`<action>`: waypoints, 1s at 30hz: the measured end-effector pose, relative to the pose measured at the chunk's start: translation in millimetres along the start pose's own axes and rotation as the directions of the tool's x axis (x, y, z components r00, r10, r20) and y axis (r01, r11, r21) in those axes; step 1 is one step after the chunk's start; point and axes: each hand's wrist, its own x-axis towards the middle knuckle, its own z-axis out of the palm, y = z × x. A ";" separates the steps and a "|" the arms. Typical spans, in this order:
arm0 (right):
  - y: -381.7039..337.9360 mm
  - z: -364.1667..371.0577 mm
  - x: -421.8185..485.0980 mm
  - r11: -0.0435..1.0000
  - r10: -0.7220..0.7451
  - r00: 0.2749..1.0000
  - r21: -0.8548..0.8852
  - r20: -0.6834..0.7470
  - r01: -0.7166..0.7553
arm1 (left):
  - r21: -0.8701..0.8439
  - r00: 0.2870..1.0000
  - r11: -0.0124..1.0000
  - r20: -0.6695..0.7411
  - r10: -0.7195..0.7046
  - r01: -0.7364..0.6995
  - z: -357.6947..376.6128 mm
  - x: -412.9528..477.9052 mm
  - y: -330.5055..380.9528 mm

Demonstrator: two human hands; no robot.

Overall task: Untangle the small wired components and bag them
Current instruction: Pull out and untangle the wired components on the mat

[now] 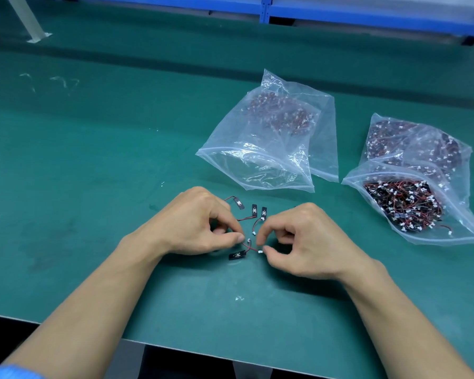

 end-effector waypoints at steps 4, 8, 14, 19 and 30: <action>-0.1 2.9 1.0 1.000 -0.006 1.000 -0.001 0.001 0.006 | 0.007 1.000 1.000 0.009 0.007 -0.008 0.3 -0.2 -0.4; -0.5 9.4 3.8 1.000 -0.009 0.999 -0.010 0.038 0.009 | 0.003 1.000 1.000 0.013 0.004 -0.004 0.9 -0.4 -0.8; 3.6 4.9 3.4 0.991 -0.055 0.997 0.126 0.051 0.048 | -0.006 1.000 1.000 0.014 -0.007 0.007 0.2 -0.4 -0.2; 8.5 -5.7 -2.2 0.959 -0.037 0.994 0.284 0.106 0.005 | -0.001 1.000 1.000 0.026 -0.015 0.015 -0.5 -0.3 0.1; 14.0 -13.0 -3.7 0.952 0.066 0.997 0.301 -0.037 -0.052 | 0.054 0.997 0.998 0.065 -0.028 0.025 -2.6 -3.5 -1.8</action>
